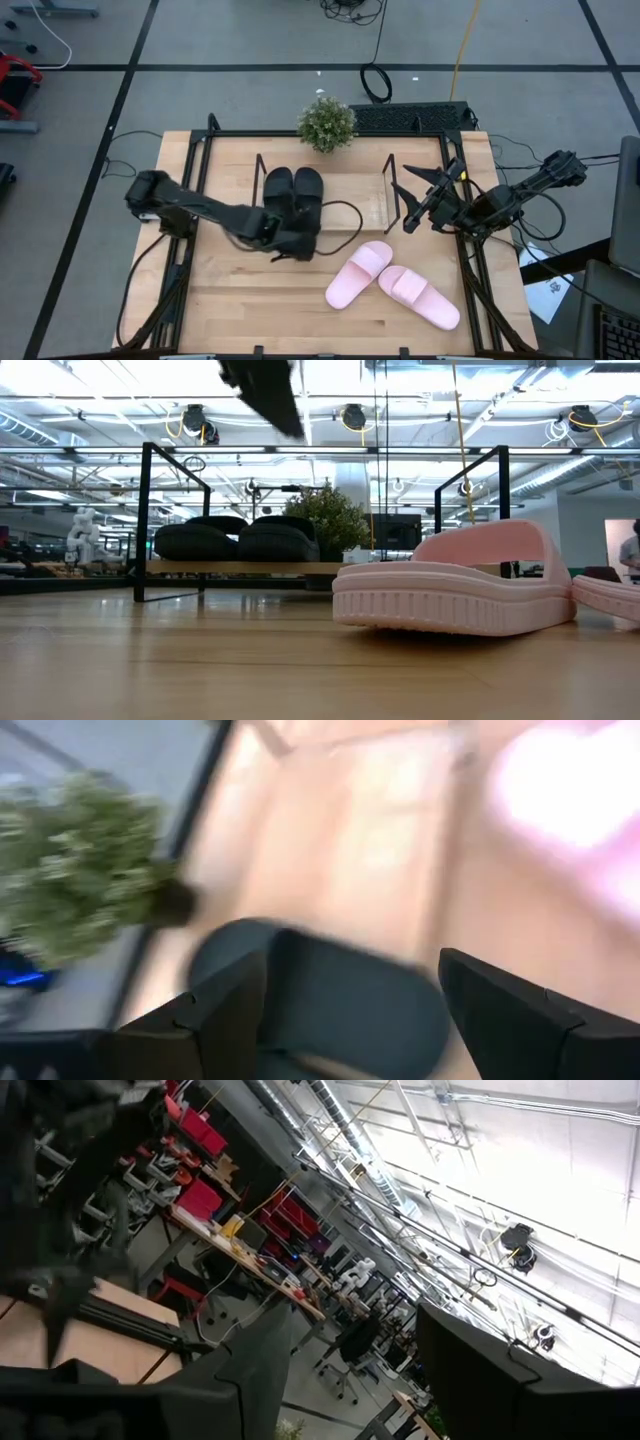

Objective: Pick and place slides into the shelf
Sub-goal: Put the left pink slide on the shelf

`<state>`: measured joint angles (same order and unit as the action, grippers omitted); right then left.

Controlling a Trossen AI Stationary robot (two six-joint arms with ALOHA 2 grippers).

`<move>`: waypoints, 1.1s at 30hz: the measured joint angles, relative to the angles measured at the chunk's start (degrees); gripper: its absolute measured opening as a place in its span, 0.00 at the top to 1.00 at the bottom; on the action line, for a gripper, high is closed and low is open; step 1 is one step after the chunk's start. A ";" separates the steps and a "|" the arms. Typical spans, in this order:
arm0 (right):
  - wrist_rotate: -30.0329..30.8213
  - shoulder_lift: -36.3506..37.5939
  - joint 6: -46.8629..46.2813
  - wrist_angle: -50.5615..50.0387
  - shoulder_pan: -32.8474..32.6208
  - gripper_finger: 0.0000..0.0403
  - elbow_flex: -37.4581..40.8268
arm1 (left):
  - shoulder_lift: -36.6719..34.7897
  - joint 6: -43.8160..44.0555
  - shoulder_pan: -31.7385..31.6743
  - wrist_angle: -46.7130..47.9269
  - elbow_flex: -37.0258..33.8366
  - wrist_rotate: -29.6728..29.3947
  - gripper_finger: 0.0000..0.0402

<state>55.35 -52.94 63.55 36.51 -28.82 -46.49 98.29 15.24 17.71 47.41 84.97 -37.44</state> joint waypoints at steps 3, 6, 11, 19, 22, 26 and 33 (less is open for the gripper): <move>0.02 0.01 -2.15 -2.13 0.00 0.49 0.00 | -1.73 1.14 3.00 -4.65 0.00 4.11 0.28; 0.02 -0.02 -5.14 -6.06 -0.03 0.49 0.02 | -1.71 0.10 6.35 -10.58 0.00 5.49 0.28; 0.24 -0.08 -7.29 -8.66 -0.35 0.49 0.04 | 2.08 -4.74 10.04 -19.07 0.00 5.60 0.28; 0.31 -0.03 -5.53 -4.78 -0.33 0.49 0.03 | 12.09 -11.85 8.39 -26.17 -0.04 4.68 0.32; 0.39 -0.03 -5.44 -4.81 -0.33 0.49 0.03 | 14.99 -13.98 6.88 -31.70 0.00 5.24 0.33; 0.52 -0.03 -5.44 -5.07 -0.33 0.49 0.03 | 18.65 -18.27 5.42 -36.84 0.00 5.79 0.34; 1.88 -0.03 -5.44 -5.03 -0.33 0.49 0.03 | 25.13 -24.01 4.33 -36.57 5.31 5.91 0.36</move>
<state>57.23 -52.97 58.11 31.48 -29.15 -46.46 123.43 -8.77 22.04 10.84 90.28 -31.53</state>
